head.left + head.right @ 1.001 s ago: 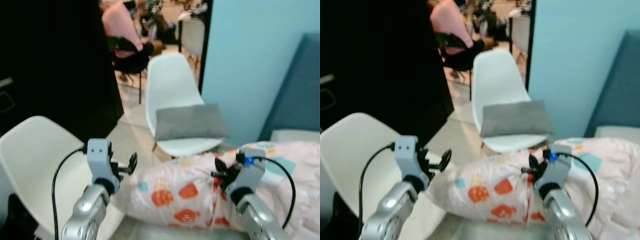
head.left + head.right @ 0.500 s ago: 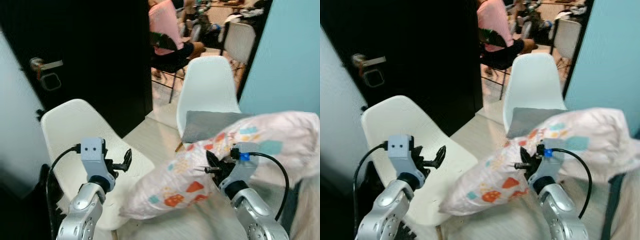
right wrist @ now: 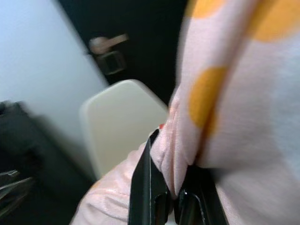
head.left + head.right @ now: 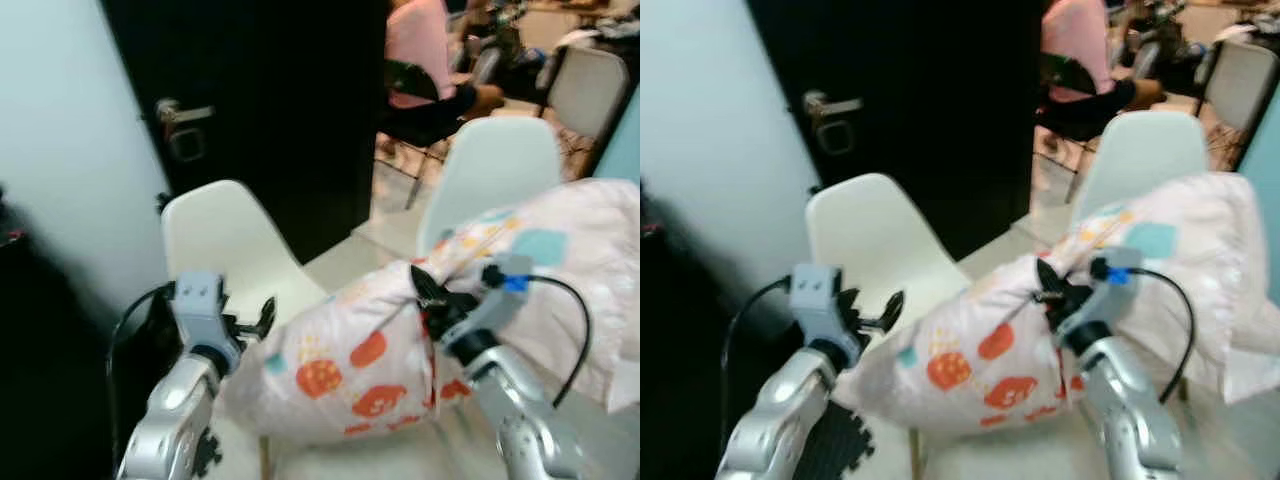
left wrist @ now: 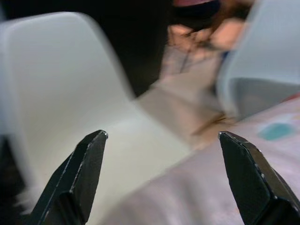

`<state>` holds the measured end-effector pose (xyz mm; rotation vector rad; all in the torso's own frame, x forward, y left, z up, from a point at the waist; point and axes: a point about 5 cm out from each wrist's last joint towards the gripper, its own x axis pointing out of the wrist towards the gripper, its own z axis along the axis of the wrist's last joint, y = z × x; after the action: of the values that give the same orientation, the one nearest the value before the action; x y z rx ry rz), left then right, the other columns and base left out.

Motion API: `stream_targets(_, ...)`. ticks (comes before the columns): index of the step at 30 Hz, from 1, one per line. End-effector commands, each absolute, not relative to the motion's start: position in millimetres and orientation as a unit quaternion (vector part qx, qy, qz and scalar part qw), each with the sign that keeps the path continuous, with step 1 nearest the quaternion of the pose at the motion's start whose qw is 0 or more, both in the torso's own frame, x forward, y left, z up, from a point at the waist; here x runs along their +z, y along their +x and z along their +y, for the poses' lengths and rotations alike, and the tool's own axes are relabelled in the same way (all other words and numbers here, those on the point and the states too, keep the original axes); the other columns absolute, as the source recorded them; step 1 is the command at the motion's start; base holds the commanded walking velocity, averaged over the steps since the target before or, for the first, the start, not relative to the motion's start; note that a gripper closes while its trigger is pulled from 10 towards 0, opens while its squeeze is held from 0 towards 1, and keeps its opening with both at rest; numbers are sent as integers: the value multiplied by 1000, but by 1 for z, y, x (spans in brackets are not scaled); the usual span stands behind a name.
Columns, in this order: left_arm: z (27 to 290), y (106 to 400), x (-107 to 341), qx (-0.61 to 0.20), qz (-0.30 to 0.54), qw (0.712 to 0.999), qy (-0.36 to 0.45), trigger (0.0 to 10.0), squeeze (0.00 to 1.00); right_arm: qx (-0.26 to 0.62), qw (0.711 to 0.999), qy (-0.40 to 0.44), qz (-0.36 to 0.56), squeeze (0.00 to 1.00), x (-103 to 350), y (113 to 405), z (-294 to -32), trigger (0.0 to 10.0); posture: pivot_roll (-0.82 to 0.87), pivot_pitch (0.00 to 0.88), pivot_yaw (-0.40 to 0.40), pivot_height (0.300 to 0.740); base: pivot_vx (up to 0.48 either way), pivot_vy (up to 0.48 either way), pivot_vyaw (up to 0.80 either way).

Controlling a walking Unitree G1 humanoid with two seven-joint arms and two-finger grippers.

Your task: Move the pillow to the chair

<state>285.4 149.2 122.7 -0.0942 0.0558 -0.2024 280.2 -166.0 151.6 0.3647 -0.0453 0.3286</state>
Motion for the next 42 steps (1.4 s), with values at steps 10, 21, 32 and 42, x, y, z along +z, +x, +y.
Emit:
stream_targets(10,152,293,126,-98,16,995,30,10000,0,208,954,212,-51,0,165,280,-157,10000,-44,0,14,727,0,0,708)
stream_targets(21,148,295,137,-111,-23,991,68,10000,0,220,931,279,-78,0,181,282,-160,10000,-47,0,14,727,0,0,696)
stream_targets(32,155,297,145,-108,-39,993,20,10000,0,200,925,310,-92,0,195,293,-167,10000,-48,0,16,727,0,0,245)
stream_targets(42,155,298,147,-107,-46,993,15,10000,0,200,930,299,-79,0,191,293,-164,10000,-49,0,18,727,206,0,0)
